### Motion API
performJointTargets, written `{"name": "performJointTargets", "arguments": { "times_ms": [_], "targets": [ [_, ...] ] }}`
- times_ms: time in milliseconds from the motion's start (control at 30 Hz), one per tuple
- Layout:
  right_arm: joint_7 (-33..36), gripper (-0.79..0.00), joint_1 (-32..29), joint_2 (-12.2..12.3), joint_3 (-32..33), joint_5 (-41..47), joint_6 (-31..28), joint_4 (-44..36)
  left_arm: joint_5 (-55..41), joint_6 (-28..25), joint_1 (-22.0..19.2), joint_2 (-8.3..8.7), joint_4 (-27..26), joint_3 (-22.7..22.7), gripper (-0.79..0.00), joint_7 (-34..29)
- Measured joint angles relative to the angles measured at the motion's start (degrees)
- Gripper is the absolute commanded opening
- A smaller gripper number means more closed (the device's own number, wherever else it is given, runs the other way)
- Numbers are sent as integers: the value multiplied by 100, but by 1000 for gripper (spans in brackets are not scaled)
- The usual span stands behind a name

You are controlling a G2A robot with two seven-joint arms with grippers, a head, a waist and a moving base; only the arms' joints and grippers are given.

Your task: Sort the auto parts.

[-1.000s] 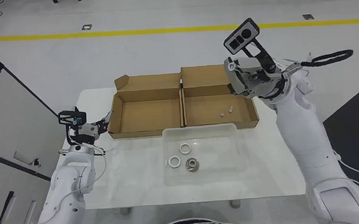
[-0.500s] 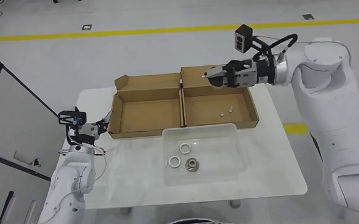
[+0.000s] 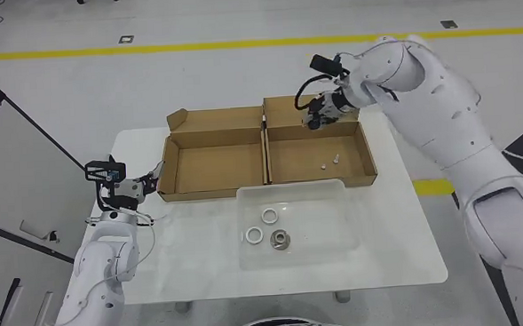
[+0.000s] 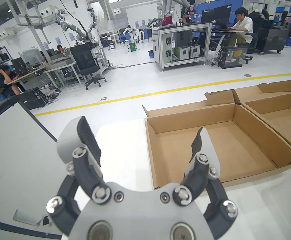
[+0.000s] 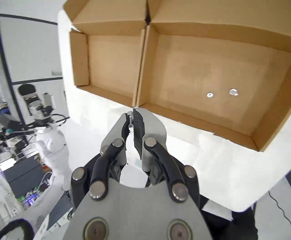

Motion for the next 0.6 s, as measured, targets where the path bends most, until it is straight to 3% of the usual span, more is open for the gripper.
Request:
{"name": "performJointTargets", "arguments": {
  "times_ms": [367, 600],
  "targets": [
    [-692, -785, 373, -642, -1215, -907, 180, 1492, 0, 0, 0, 0, 0, 0, 0, 0],
    [-1049, -785, 443, -1041, -1610, -1147, 101, 2301, 0, 0, 0, 0, 0, 0, 0, 0]
  ]
}}
